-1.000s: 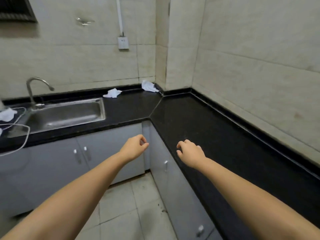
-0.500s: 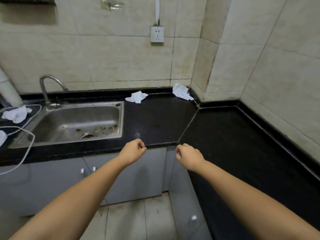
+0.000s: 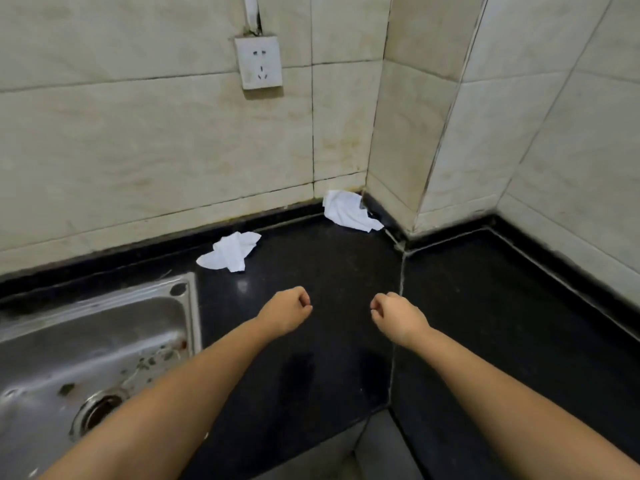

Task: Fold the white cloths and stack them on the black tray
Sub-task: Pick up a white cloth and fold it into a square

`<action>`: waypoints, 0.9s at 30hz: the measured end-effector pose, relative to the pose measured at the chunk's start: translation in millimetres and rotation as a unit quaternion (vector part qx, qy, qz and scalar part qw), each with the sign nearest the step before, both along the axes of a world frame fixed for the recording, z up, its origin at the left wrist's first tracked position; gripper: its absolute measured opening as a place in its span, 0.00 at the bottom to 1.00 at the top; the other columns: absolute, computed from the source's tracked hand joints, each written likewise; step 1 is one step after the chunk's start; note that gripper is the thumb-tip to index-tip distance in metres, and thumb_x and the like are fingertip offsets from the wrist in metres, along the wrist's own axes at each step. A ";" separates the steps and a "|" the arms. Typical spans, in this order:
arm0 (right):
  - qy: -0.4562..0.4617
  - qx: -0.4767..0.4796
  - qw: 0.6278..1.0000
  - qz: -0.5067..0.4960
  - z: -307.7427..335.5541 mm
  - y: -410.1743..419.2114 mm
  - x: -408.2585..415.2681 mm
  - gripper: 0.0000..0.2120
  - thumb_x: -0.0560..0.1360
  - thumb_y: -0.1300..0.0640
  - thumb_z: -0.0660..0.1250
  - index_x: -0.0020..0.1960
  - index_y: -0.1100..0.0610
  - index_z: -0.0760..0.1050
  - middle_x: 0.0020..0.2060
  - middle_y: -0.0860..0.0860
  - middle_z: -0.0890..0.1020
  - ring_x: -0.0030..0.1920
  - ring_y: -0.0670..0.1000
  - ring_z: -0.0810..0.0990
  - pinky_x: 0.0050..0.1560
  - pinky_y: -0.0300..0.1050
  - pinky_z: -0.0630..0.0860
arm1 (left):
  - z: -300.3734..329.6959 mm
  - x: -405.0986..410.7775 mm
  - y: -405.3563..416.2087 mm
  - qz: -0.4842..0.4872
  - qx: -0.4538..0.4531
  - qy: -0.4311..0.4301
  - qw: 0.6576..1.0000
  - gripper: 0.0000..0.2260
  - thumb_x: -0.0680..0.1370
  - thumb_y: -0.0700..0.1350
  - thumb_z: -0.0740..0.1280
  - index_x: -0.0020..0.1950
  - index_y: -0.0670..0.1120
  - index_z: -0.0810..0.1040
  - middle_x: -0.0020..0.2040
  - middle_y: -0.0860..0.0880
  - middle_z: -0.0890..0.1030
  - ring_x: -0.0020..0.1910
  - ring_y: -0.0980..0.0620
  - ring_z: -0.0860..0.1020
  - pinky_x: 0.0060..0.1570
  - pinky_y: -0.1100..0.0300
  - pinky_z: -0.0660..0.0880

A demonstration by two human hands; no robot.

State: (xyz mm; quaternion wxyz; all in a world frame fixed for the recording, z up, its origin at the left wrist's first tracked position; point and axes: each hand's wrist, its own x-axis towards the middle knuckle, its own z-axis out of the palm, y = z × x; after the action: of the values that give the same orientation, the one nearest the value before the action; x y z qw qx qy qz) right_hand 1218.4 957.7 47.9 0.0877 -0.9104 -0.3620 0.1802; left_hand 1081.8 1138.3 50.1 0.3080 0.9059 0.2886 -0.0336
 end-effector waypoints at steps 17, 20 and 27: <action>-0.045 0.023 0.998 0.032 -81.6 193.9 274.6 0.24 0.78 0.61 0.57 0.74 0.61 0.58 0.67 0.61 0.65 0.63 0.62 0.70 0.55 0.55 0.73 | -73.4 335.6 136.8 -0.216 0.239 0.025 0.946 0.23 0.78 0.41 0.59 0.73 0.43 0.63 0.70 0.43 0.68 0.68 0.44 0.67 0.64 0.50 0.67; -0.078 -0.028 0.997 0.006 -98.1 206.4 286.5 0.25 0.79 0.60 0.58 0.74 0.61 0.56 0.66 0.61 0.65 0.62 0.60 0.71 0.53 0.53 0.74 | -89.5 356.5 148.1 -0.258 0.329 0.073 0.906 0.24 0.78 0.41 0.60 0.73 0.44 0.61 0.71 0.43 0.64 0.71 0.44 0.62 0.70 0.51 0.58; -0.079 0.031 0.996 0.018 -108.1 183.1 267.0 0.14 0.78 0.61 0.58 0.64 0.60 0.69 0.58 0.58 0.73 0.57 0.59 0.73 0.47 0.49 0.70 | -92.6 320.3 143.6 -0.242 0.349 0.082 0.902 0.11 0.79 0.40 0.57 0.60 0.42 0.72 0.59 0.43 0.75 0.60 0.43 0.73 0.66 0.54 0.61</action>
State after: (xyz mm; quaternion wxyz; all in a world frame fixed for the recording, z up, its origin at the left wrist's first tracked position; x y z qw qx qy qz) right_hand 1485.4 1140.8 -60.2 0.0840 -0.9117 -0.3899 0.0981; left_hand 1402.1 1282.0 -42.5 -0.0700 0.9914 0.0780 -0.0779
